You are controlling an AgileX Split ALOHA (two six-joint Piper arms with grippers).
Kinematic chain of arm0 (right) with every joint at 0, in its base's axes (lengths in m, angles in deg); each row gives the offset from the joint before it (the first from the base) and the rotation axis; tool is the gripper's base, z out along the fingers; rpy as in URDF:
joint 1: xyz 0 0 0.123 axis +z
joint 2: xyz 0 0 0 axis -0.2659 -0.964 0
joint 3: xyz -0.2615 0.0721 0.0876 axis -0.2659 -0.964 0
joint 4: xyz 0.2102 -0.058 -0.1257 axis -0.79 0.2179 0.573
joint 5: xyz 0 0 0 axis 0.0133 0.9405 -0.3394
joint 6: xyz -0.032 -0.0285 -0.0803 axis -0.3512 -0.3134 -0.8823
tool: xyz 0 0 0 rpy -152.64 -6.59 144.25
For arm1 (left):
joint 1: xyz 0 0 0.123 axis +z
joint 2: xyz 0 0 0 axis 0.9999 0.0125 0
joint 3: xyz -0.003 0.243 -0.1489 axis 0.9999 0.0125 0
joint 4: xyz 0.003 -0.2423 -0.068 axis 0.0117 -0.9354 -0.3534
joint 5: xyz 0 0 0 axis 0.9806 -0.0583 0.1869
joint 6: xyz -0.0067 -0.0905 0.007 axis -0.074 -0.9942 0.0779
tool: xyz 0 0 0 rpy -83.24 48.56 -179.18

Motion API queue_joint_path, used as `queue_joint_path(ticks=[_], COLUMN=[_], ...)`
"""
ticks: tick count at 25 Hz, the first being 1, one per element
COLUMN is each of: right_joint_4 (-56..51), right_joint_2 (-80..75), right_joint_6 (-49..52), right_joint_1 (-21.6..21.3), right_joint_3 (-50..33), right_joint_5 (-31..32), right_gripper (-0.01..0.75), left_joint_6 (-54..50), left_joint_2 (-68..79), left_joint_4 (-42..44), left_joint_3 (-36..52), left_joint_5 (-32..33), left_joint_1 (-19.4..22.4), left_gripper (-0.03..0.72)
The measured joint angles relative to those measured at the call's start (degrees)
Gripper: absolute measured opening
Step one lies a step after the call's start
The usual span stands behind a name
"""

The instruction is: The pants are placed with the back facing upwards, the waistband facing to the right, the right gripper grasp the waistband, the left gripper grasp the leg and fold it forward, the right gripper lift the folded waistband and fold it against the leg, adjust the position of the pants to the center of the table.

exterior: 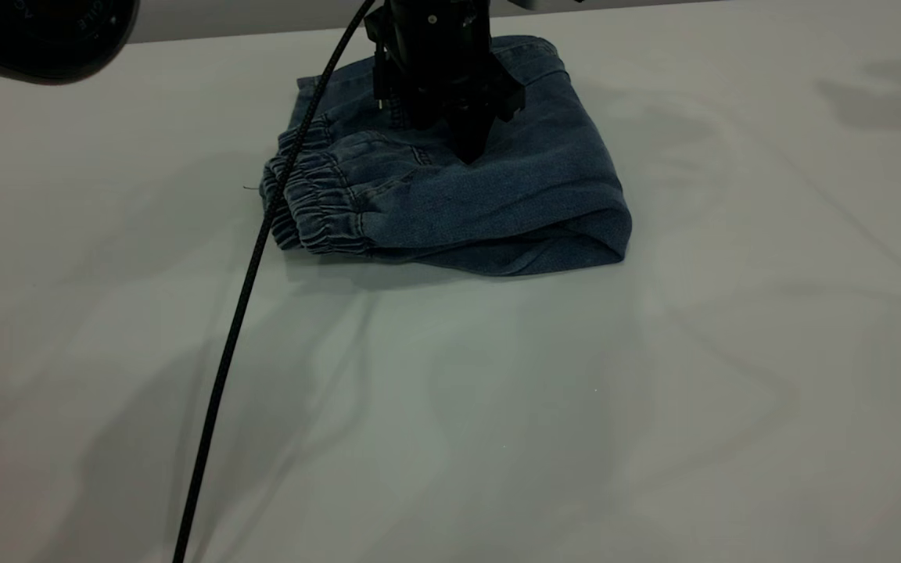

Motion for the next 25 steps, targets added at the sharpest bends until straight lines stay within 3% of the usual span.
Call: queue_joint_path(ticks=[13, 25], right_joint_4=[0.2, 0.4], right_joint_2=[0.5, 11.1], right_joint_6=[0.0, -0.1], right_joint_1=[0.0, -0.1], right_joint_3=[0.0, 0.0], right_joint_5=[0.0, 2.3], right_gripper=[0.572, 0.572], left_joint_6=[0.1, -2.6], left_joint_2=[-0.7, -16.7], left_joint_4=[2.2, 2.4], left_joint_3=[-16.9, -17.0], left_joint_5=[0.0, 0.0], left_joint_1=[-0.1, -0.1], left_gripper=[0.444, 0.444])
